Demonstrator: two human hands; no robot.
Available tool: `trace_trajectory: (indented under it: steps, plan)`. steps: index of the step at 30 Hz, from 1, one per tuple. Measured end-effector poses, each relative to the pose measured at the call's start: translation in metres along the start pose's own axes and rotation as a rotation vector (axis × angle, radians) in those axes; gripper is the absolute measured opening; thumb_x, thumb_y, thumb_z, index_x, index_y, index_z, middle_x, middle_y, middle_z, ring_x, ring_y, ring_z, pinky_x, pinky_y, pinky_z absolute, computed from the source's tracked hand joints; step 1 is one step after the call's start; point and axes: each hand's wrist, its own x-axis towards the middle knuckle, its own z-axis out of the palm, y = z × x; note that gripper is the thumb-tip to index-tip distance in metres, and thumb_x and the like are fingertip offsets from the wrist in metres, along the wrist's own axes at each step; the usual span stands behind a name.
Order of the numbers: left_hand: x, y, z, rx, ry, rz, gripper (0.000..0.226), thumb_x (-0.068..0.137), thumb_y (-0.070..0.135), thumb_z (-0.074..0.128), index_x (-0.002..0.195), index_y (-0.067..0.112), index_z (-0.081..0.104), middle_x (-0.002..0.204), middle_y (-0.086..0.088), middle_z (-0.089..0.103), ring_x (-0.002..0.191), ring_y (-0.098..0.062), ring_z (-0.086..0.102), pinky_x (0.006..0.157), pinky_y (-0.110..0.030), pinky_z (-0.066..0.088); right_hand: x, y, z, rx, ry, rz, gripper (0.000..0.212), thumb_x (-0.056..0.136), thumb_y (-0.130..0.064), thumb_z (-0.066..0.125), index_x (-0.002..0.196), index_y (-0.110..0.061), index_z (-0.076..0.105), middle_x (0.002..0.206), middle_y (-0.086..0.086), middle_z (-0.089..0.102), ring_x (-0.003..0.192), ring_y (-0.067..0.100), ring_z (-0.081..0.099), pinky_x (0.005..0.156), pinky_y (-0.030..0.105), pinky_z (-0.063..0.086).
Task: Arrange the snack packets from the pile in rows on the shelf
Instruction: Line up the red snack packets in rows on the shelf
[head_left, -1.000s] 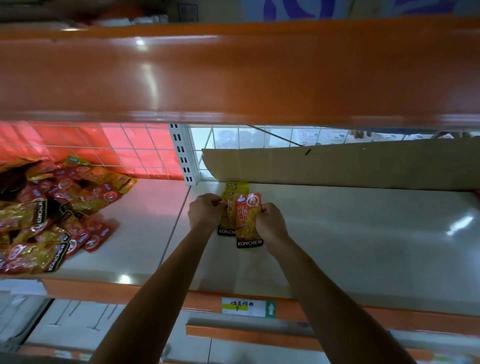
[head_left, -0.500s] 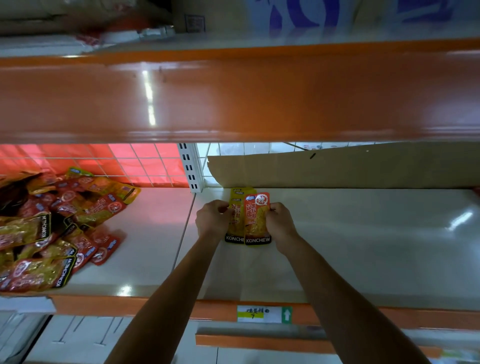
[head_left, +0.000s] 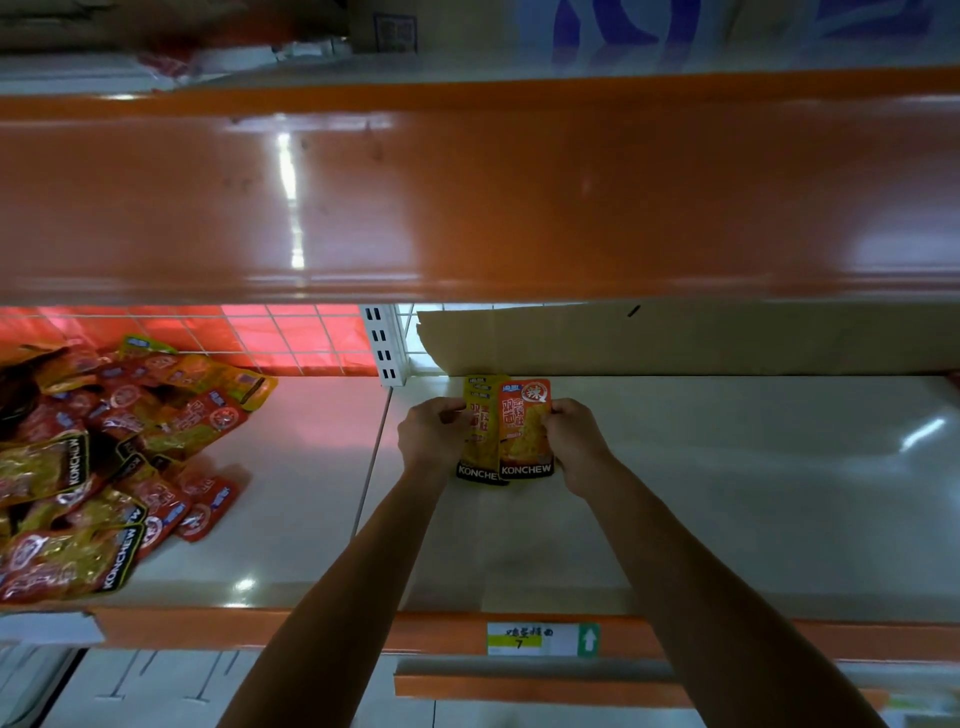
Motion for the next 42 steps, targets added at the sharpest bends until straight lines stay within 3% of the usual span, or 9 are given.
trace_trajectory:
  steps: [7, 12, 16, 19, 27, 33, 38, 42]
  plan:
    - [-0.003, -0.002, 0.000, 0.141, 0.039, 0.055, 0.023, 0.089, 0.027, 0.063, 0.109, 0.020, 0.072, 0.105, 0.000, 0.073, 0.099, -0.019, 0.065, 0.088, -0.030, 0.049, 0.003, -0.002, 0.007, -0.026, -0.026, -0.001, 0.027, 0.096, -0.003, 0.034, 0.105, -0.004, 0.060, 0.103, 0.014, 0.065, 0.092, 0.028, 0.066, 0.086, 0.044, 0.056]
    - [-0.004, -0.002, 0.002, 0.203, 0.051, 0.052, 0.023, 0.090, 0.028, 0.062, 0.109, 0.019, 0.072, 0.106, -0.001, 0.072, 0.099, -0.020, 0.064, 0.083, -0.026, 0.043, 0.000, 0.000, 0.006, -0.039, -0.013, -0.032, 0.026, 0.095, -0.003, 0.034, 0.090, -0.010, 0.059, 0.089, 0.008, 0.063, 0.078, 0.021, 0.063, 0.079, 0.041, 0.055]
    - [-0.004, -0.001, 0.000, 0.230, 0.055, 0.061, 0.022, 0.089, 0.028, 0.062, 0.108, 0.021, 0.072, 0.105, 0.001, 0.073, 0.099, -0.020, 0.064, 0.078, -0.022, 0.038, -0.002, -0.001, 0.005, -0.058, 0.002, -0.030, 0.026, 0.095, -0.004, 0.034, 0.085, -0.014, 0.055, 0.088, 0.006, 0.062, 0.088, 0.027, 0.064, 0.086, 0.045, 0.054]
    - [-0.005, -0.001, 0.000, 0.229, 0.049, 0.074, 0.022, 0.090, 0.029, 0.063, 0.108, 0.022, 0.073, 0.105, 0.001, 0.073, 0.096, -0.018, 0.065, 0.078, -0.023, 0.041, -0.004, -0.001, 0.003, -0.045, -0.001, -0.023, 0.028, 0.096, -0.004, 0.034, 0.082, -0.016, 0.055, 0.084, 0.003, 0.062, 0.079, 0.020, 0.063, 0.084, 0.042, 0.054]
    - [-0.008, -0.002, -0.001, 0.245, 0.028, 0.065, 0.023, 0.089, 0.030, 0.064, 0.109, 0.022, 0.072, 0.107, 0.000, 0.072, 0.098, -0.020, 0.065, 0.080, -0.025, 0.043, -0.010, -0.009, 0.003, -0.056, -0.044, -0.013, 0.021, 0.097, -0.006, 0.036, 0.095, -0.013, 0.056, 0.095, 0.008, 0.063, 0.088, 0.025, 0.064, 0.088, 0.044, 0.054]
    - [-0.012, 0.000, -0.002, 0.236, 0.057, 0.076, 0.029, 0.090, 0.029, 0.061, 0.116, 0.017, 0.069, 0.113, -0.003, 0.070, 0.103, -0.021, 0.063, 0.085, -0.027, 0.044, -0.016, -0.006, -0.001, -0.052, 0.015, -0.013, 0.023, 0.097, -0.008, 0.035, 0.106, -0.010, 0.057, 0.104, 0.012, 0.064, 0.092, 0.027, 0.064, 0.087, 0.045, 0.055]
    - [-0.025, 0.013, 0.006, 0.216, 0.134, 0.235, 0.027, 0.090, 0.019, 0.059, 0.115, 0.014, 0.067, 0.111, -0.008, 0.067, 0.099, -0.023, 0.063, 0.082, -0.027, 0.043, -0.021, 0.001, -0.016, -0.001, 0.130, -0.048, 0.025, 0.095, -0.010, 0.037, 0.105, -0.012, 0.059, 0.102, 0.009, 0.065, 0.092, 0.028, 0.065, 0.085, 0.048, 0.055]
    - [-0.040, 0.031, 0.029, 0.182, 0.044, 0.388, 0.020, 0.091, 0.018, 0.058, 0.108, 0.014, 0.069, 0.106, -0.007, 0.069, 0.094, -0.024, 0.064, 0.081, -0.030, 0.048, -0.027, 0.005, -0.034, 0.066, 0.198, -0.067, 0.028, 0.096, -0.012, 0.039, 0.114, -0.009, 0.060, 0.109, 0.011, 0.064, 0.093, 0.025, 0.063, 0.085, 0.043, 0.055]
